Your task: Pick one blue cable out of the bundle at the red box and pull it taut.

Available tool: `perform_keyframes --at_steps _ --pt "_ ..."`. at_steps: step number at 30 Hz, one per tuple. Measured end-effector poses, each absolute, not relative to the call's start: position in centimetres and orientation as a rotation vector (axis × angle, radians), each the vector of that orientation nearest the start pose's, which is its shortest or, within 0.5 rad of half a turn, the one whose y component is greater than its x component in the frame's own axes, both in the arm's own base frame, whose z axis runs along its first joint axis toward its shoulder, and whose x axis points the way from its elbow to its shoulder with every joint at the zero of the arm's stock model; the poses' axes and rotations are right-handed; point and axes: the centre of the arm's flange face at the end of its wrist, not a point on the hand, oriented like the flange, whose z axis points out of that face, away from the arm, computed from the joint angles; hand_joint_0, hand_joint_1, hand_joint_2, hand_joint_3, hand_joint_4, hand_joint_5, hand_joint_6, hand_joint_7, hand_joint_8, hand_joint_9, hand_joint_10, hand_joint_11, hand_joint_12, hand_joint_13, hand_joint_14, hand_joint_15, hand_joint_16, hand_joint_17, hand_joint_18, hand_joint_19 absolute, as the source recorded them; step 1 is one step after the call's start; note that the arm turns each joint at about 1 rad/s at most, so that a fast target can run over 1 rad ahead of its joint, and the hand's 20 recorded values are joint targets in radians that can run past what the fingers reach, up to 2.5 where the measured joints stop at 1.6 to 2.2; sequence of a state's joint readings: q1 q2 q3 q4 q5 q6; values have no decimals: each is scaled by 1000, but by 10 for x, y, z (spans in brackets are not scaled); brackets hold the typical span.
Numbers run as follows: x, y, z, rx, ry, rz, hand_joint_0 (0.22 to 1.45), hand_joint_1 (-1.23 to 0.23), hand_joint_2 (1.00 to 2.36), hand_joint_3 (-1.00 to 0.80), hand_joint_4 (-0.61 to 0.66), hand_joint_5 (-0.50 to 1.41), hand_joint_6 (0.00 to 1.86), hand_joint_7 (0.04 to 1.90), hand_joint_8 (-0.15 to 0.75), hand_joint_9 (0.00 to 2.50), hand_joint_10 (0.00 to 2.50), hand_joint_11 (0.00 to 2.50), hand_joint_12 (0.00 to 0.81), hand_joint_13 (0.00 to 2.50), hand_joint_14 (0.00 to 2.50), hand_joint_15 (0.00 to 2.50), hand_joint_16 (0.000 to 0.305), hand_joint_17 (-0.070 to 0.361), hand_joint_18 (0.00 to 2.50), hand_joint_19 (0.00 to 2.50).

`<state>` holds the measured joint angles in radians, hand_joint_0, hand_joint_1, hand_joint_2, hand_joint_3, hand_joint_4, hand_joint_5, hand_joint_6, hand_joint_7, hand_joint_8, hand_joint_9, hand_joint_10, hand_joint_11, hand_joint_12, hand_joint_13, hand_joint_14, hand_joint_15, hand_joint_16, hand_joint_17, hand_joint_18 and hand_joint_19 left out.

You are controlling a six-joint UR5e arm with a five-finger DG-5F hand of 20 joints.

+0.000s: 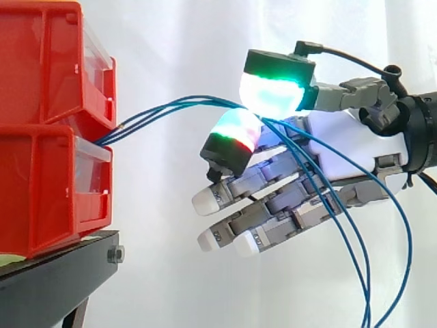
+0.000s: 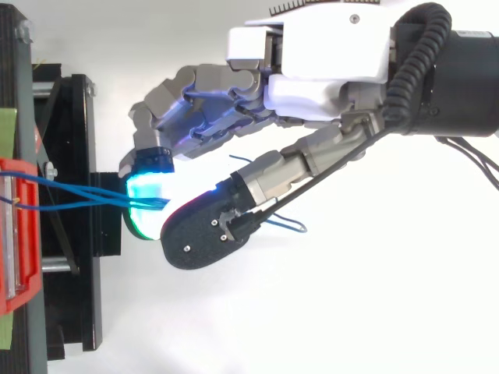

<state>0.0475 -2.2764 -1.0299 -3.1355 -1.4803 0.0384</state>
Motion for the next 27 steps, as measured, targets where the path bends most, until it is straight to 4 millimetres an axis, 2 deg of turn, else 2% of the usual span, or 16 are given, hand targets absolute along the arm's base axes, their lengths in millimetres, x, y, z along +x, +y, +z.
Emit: perform_keyframes --at_steps 10,13,16,23,27 --pt "751 -107 308 1366 1276 1117 821 -928 1010 -361 -243 -186 884 1134 195 485 4 175 349 100 0 0 54 121 203 105" --pt "751 -107 308 1366 1276 1117 844 -929 1013 -345 -211 -192 893 1212 185 482 3 180 347 90 0 0 53 120 172 135" --pt "751 -107 308 1365 1275 1117 851 -928 1012 -352 -199 -193 895 1183 179 480 4 168 343 85 0 0 53 119 163 147" --pt "751 -107 308 1365 1275 1118 852 -952 1000 -496 -102 -202 881 990 169 403 4 157 339 53 0 0 52 117 166 90" --pt "751 -107 309 1365 1275 1118 817 -978 1000 -500 -69 -212 874 955 170 358 2 146 341 52 0 0 53 118 210 34"
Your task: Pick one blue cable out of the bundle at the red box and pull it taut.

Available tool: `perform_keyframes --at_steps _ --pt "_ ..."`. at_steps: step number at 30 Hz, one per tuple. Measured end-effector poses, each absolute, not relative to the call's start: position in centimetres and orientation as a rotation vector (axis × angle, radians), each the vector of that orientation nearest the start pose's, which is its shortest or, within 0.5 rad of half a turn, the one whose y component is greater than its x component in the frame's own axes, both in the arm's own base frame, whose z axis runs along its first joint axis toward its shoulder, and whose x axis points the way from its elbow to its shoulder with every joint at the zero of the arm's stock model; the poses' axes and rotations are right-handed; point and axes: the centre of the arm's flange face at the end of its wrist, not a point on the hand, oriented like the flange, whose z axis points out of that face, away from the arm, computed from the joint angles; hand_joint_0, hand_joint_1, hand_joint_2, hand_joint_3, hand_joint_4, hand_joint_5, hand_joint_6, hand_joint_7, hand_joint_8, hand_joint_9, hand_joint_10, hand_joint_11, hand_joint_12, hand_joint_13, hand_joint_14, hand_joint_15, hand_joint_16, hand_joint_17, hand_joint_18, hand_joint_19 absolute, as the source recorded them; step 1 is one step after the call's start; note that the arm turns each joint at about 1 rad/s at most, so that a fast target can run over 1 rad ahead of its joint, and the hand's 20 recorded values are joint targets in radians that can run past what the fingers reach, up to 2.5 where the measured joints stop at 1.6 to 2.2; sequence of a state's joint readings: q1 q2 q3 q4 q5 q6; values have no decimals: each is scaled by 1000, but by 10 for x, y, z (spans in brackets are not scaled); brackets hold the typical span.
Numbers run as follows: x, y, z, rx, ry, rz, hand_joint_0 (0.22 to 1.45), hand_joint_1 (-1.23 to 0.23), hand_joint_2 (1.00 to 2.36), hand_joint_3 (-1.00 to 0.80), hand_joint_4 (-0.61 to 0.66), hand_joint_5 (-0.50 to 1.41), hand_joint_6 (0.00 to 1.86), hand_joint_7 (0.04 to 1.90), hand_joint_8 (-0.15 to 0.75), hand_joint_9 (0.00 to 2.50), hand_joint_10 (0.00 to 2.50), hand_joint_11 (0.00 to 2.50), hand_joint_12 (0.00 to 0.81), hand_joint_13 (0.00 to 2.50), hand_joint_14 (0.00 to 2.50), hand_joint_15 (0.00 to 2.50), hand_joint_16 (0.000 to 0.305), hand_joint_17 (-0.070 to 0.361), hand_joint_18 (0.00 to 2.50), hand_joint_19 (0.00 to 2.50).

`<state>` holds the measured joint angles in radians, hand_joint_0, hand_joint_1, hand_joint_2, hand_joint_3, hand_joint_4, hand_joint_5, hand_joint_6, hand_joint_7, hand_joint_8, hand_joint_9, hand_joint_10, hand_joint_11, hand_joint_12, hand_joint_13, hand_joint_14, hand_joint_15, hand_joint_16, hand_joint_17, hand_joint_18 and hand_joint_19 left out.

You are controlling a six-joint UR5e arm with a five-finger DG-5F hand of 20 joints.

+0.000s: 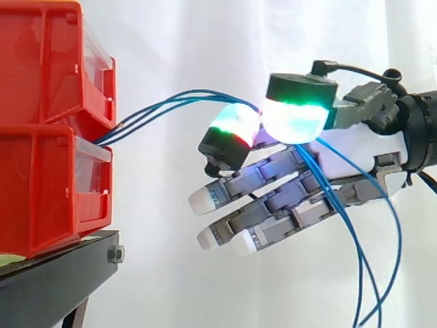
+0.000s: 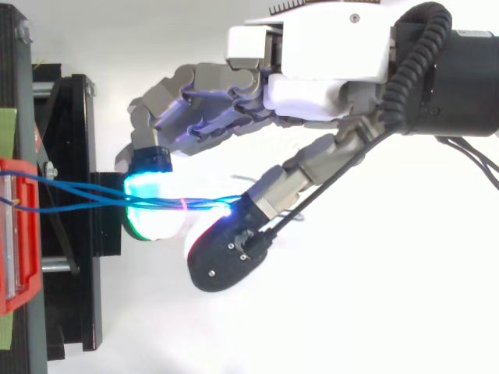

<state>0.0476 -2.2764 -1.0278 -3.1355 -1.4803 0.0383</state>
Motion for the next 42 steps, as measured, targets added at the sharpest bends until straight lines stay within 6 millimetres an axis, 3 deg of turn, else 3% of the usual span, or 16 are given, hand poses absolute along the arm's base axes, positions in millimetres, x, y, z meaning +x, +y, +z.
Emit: perform_keyframes --at_steps 6,13,18,25,31,42 --pt "751 -107 309 1364 1275 1118 624 -980 1000 -500 8 -218 867 896 178 334 3 137 347 38 0 0 53 120 185 54" --pt "751 -107 309 1365 1276 1117 518 -777 1000 -500 42 -186 847 919 215 417 3 147 370 58 0 0 58 129 202 97" --pt "751 -106 308 1366 1277 1117 600 -669 1000 -500 9 -171 844 991 212 473 3 146 354 84 0 0 54 122 197 113" --pt "751 -106 308 1368 1278 1117 614 -705 1016 -238 -3 -164 867 1022 217 496 4 169 353 104 0 0 54 122 215 123" --pt "751 -106 308 1368 1278 1117 640 -792 1019 -144 9 -165 872 1030 222 500 4 183 355 118 0 0 55 123 239 112" --pt "752 -106 311 1365 1274 1120 778 -925 1011 -349 -146 -180 871 1003 197 465 3 173 350 92 0 0 54 122 223 95"
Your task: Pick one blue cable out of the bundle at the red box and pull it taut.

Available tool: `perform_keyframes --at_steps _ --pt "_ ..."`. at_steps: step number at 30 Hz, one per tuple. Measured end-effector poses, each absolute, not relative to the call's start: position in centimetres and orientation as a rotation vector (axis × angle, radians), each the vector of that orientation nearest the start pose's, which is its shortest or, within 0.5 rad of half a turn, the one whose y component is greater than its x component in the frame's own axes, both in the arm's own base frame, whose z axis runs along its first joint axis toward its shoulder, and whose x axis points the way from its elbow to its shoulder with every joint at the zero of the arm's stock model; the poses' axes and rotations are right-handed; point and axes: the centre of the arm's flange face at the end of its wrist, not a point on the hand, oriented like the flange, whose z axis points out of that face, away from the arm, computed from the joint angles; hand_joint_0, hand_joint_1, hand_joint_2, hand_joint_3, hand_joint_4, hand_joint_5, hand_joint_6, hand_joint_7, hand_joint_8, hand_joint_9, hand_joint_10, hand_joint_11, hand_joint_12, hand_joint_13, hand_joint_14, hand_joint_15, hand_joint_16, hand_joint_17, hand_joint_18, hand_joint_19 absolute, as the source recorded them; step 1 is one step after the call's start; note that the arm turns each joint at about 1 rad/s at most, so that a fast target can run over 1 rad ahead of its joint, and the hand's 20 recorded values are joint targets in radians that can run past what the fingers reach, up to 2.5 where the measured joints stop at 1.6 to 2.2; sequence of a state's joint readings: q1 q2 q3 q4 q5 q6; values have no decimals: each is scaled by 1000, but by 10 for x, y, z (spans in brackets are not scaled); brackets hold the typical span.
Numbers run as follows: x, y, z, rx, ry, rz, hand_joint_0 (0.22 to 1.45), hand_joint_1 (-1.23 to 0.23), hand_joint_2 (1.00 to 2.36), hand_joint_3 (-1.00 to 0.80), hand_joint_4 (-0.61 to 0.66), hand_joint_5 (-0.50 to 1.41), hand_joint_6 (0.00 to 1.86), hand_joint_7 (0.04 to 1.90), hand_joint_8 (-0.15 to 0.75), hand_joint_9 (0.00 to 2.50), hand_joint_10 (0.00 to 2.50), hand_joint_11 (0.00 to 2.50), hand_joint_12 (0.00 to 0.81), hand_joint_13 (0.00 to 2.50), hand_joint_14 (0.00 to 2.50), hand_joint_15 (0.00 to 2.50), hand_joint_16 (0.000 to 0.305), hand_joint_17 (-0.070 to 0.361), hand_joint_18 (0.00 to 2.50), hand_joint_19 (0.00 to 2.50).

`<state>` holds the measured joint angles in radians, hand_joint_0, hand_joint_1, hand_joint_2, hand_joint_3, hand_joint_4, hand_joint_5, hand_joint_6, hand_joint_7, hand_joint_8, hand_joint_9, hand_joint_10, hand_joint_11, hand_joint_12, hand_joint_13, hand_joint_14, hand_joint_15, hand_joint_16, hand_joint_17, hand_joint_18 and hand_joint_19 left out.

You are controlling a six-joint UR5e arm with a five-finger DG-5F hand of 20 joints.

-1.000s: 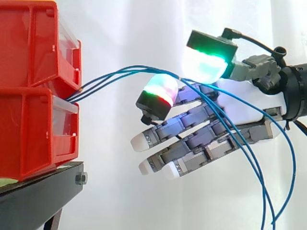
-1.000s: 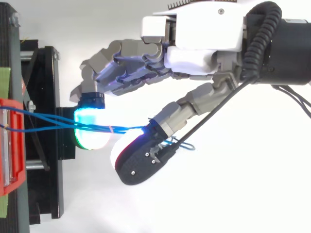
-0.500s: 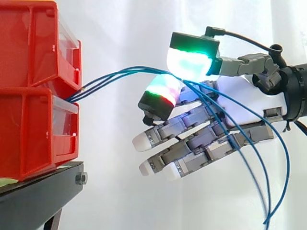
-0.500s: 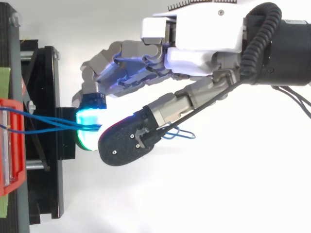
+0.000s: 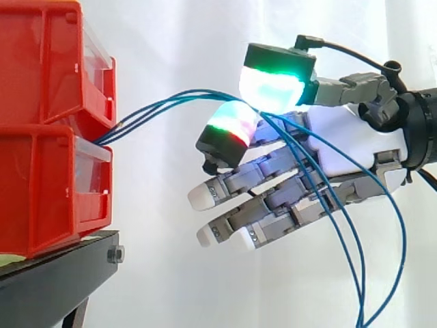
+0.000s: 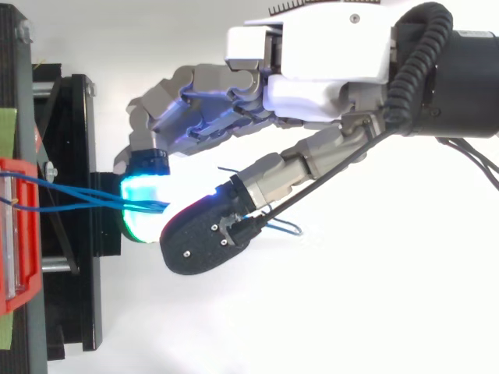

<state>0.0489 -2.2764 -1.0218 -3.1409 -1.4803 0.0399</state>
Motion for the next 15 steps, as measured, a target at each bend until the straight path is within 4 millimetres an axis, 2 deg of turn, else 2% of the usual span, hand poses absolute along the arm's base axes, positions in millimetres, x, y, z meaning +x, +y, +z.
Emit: perform_keyframes --at_steps 4,7,10,13,15 --pt "752 -106 312 1365 1275 1120 820 -937 1002 -475 -184 -183 866 959 187 447 3 152 347 79 0 0 54 121 204 94" --pt "751 -106 312 1369 1280 1116 818 -935 1000 -500 -130 -184 860 887 184 438 3 156 345 80 0 0 54 120 221 71" --pt "751 -106 312 1372 1283 1114 744 -897 1000 -500 -38 -181 853 909 187 419 3 156 347 78 0 0 53 120 230 57" --pt "750 -106 312 1373 1284 1113 607 -789 1000 -500 -10 -179 849 930 197 419 5 158 352 54 0 0 54 121 179 103" --pt "750 -106 312 1373 1284 1113 586 -769 1000 -500 -3 -177 847 931 200 422 3 155 355 52 0 0 54 123 176 101"
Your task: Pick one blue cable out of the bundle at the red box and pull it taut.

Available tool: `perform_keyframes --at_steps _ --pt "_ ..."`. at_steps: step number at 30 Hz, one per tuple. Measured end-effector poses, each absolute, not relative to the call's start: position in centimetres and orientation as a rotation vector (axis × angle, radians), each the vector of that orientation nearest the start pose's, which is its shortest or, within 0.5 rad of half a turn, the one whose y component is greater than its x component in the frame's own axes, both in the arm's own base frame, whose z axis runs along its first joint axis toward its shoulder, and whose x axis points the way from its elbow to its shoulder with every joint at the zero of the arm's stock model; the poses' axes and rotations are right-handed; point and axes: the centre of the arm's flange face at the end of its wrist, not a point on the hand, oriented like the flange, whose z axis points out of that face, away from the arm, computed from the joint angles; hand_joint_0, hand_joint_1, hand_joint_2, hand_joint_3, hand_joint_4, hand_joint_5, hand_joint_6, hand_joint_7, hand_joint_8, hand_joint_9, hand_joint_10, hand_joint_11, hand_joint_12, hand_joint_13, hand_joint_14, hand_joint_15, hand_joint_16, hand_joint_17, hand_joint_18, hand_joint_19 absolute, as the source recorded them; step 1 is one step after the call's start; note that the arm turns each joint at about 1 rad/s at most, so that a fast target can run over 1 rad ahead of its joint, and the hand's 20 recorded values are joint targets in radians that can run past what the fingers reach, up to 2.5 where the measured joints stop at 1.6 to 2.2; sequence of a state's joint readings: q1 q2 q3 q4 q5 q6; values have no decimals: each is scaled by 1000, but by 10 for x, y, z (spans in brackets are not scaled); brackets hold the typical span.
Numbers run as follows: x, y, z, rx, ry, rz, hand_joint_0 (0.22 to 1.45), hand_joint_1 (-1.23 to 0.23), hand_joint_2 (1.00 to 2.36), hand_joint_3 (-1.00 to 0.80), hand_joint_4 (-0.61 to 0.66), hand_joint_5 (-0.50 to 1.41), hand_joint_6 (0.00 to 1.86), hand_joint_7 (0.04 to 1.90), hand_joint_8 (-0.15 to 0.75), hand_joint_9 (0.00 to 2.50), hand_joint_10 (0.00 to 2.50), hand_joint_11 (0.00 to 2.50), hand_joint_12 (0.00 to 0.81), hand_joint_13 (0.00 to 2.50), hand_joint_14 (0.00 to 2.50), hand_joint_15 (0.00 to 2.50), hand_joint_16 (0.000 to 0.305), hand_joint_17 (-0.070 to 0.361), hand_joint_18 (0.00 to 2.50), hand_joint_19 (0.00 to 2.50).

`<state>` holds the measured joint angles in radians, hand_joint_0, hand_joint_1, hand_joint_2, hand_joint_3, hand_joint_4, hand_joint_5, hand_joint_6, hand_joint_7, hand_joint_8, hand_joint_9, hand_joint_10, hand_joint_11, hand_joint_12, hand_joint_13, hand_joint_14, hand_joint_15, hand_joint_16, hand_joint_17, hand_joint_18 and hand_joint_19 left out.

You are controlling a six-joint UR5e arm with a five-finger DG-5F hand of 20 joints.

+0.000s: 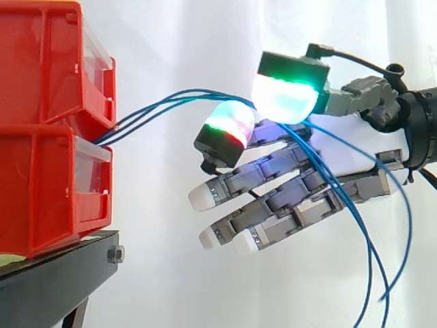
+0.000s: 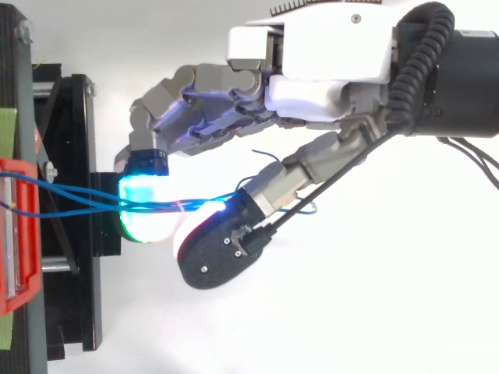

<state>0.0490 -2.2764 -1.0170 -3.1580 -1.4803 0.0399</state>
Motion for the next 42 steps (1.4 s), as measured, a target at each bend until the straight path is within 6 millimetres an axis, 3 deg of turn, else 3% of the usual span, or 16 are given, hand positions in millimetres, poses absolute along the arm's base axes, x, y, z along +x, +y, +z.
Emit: perform_keyframes --at_steps 4,6,11,17,31,34,42 --pt "750 -106 312 1373 1284 1113 531 -626 1000 -500 5 -165 839 952 219 446 3 152 368 55 0 0 57 128 179 117" --pt "750 -106 312 1373 1284 1113 582 -613 1000 -500 -5 -160 838 992 214 457 4 149 357 54 0 0 55 123 167 125" --pt "750 -106 312 1374 1284 1112 622 -716 1013 -293 -16 -155 858 1014 217 481 4 180 353 88 0 0 54 121 191 121" --pt "750 -105 312 1373 1285 1113 662 -845 1019 -181 -33 -155 862 1029 218 489 3 177 355 117 0 0 54 122 242 113" --pt "751 -104 312 1372 1284 1115 810 -949 1009 -380 -317 -175 883 1069 179 452 3 134 339 89 0 0 52 118 210 85" --pt "751 -104 312 1372 1285 1114 835 -955 1006 -436 -300 -180 886 1137 174 447 2 121 338 79 0 0 52 118 187 96" --pt "751 -104 312 1372 1285 1114 865 -945 1000 -500 -254 -190 880 1074 169 409 2 104 335 66 0 0 51 115 176 78"
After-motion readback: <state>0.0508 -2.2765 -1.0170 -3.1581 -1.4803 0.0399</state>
